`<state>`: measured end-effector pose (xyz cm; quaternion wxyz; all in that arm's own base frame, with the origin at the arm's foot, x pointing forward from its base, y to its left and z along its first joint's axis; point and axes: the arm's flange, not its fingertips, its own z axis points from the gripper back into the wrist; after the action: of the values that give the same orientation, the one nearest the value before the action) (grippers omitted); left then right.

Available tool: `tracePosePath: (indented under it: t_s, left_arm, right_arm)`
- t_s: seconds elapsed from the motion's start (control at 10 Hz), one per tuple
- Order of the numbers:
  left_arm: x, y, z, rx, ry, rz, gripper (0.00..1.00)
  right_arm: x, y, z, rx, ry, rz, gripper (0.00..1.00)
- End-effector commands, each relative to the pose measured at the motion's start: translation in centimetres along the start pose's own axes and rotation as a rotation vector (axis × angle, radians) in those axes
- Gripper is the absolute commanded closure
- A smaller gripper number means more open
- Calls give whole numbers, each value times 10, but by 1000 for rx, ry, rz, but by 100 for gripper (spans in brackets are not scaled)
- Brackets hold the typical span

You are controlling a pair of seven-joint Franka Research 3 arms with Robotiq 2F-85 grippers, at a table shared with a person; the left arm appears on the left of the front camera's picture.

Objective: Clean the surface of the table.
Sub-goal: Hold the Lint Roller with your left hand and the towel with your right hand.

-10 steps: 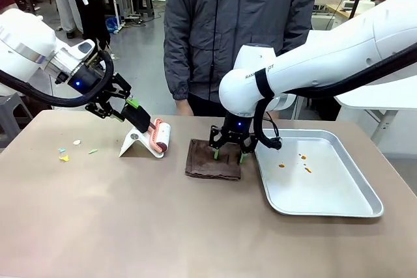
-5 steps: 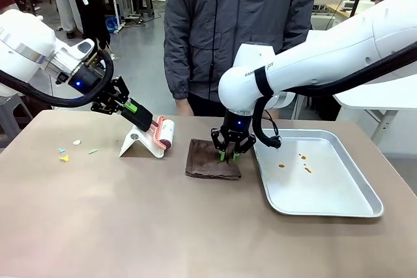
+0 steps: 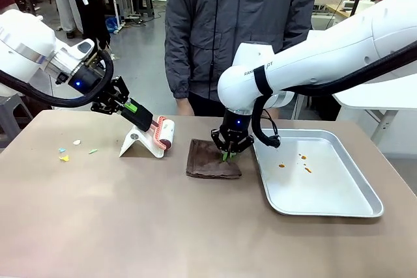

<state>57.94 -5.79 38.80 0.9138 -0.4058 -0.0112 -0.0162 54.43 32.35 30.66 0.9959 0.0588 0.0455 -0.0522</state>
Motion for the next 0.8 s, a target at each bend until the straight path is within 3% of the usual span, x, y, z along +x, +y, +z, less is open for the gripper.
tracePosePath:
  t_s: [0.0, 0.2, 0.5, 0.7]
  left_arm:
    - [-5, 2, 2, -41, -19, -25, 100]
    - [-9, 0, 8, -82, -37, -38, 100]
    - [-28, -12, 27, -215, -62, -71, 100]
    - [-42, -17, 50, -332, -57, -20, 100]
  right_arm:
    - [1, -5, 2, 24, -3, -27, 100]
    - [-5, -22, 16, 188, -12, -15, 100]
    - [-18, -70, 40, 618, 59, 38, 100]
    - [-29, -98, 51, 796, 46, 61, 100]
